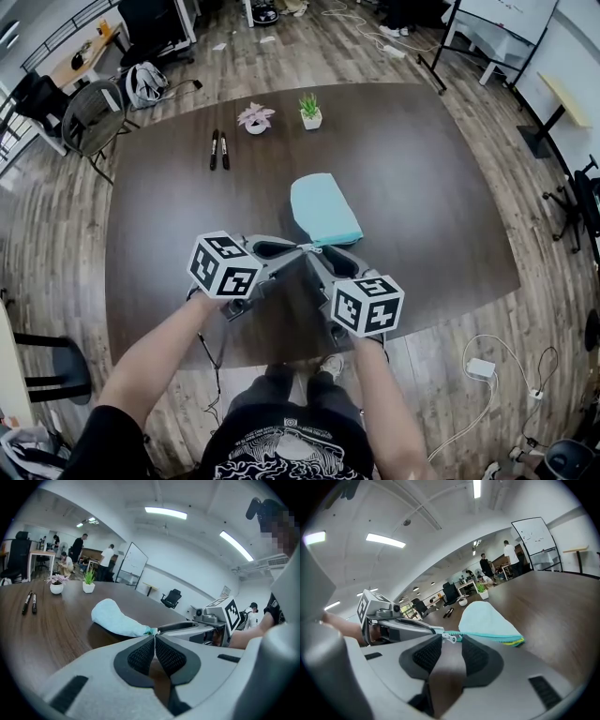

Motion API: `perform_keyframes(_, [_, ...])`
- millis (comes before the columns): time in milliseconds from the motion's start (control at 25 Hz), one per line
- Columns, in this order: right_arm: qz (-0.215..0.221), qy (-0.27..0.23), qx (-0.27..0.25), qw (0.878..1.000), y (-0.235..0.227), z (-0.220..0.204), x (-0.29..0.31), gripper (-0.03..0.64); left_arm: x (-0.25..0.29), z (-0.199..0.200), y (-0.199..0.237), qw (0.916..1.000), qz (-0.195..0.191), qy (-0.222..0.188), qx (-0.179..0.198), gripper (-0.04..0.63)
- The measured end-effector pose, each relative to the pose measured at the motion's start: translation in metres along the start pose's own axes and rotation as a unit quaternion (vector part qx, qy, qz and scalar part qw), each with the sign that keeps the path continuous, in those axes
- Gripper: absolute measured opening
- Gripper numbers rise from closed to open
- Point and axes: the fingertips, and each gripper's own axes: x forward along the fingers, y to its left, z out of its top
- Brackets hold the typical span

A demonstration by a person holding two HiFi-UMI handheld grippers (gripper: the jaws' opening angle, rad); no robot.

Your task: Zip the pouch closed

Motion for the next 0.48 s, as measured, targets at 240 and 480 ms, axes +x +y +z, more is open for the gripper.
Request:
perform_keyframes(240, [0.002,0.0,-0.005,1.0,0.0025,-0.0014,-0.001,0.092,0.0014,-0.0033,0.0003,0.9999,0.01,0.003,0.002,0.018])
perform_keyframes(480, [-0.004,-0.003,-0.006,1.0,0.0006,-0.0012,-0.0034,0.057,0.002,-0.0059,0.0036,0.9997,0.024,0.003,-0.001,0.018])
